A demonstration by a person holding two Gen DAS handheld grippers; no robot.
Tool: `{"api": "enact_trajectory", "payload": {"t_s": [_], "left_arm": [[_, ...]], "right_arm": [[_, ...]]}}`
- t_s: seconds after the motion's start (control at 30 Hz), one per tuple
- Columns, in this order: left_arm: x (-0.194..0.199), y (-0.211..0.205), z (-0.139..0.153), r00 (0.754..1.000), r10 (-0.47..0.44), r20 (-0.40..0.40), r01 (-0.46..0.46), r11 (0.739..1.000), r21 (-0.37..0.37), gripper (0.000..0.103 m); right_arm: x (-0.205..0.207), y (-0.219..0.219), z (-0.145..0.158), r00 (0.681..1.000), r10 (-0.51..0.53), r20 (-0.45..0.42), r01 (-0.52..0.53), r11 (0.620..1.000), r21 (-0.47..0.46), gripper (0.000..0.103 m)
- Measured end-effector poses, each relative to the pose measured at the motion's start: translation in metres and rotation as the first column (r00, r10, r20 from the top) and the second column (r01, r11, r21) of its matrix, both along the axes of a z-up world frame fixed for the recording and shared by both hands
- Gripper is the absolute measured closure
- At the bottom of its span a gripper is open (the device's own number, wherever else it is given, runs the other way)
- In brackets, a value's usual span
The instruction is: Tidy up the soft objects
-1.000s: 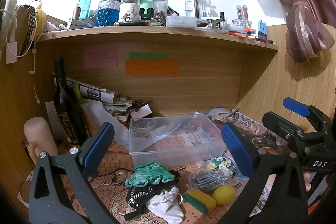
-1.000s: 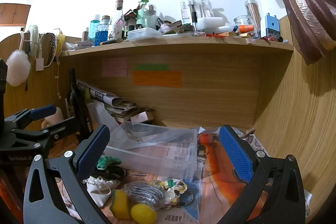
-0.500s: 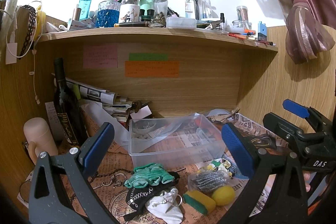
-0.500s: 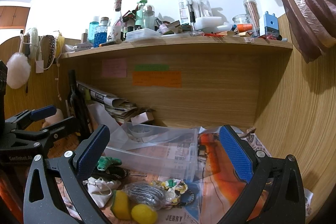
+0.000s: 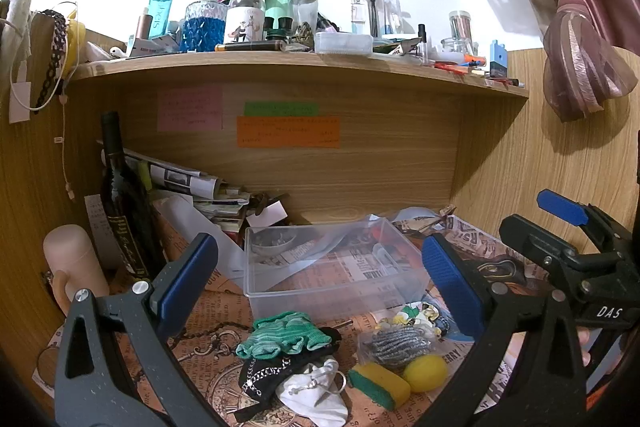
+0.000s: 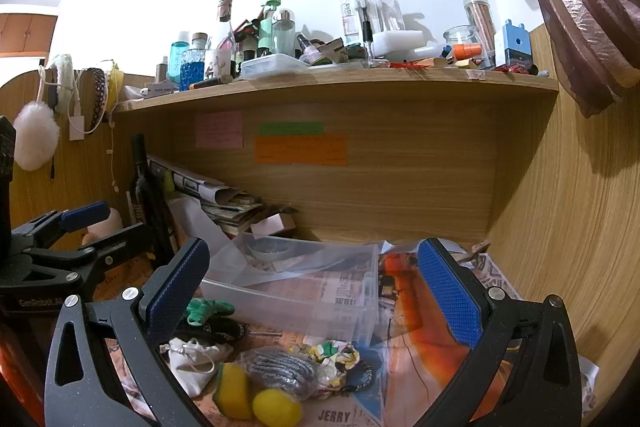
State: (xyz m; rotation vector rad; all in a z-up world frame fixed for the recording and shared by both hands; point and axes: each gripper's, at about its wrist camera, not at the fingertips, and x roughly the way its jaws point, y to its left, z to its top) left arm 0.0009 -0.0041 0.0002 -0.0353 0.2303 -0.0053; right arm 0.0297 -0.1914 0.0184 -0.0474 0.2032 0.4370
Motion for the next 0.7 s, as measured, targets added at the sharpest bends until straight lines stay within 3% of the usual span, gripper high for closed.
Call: {"api": "enact_trajectory", "payload": {"t_s": [0.7], "left_arm": [[-0.0001,-0.0046,0.0038,1.0,-0.002,0.002,0.002,1.0,0.0,0.0]], "right_arm": [[-0.0004,0.0013,-0.0006,1.0,0.005,-0.005,-0.005,1.0,0.005,0.0]]}}
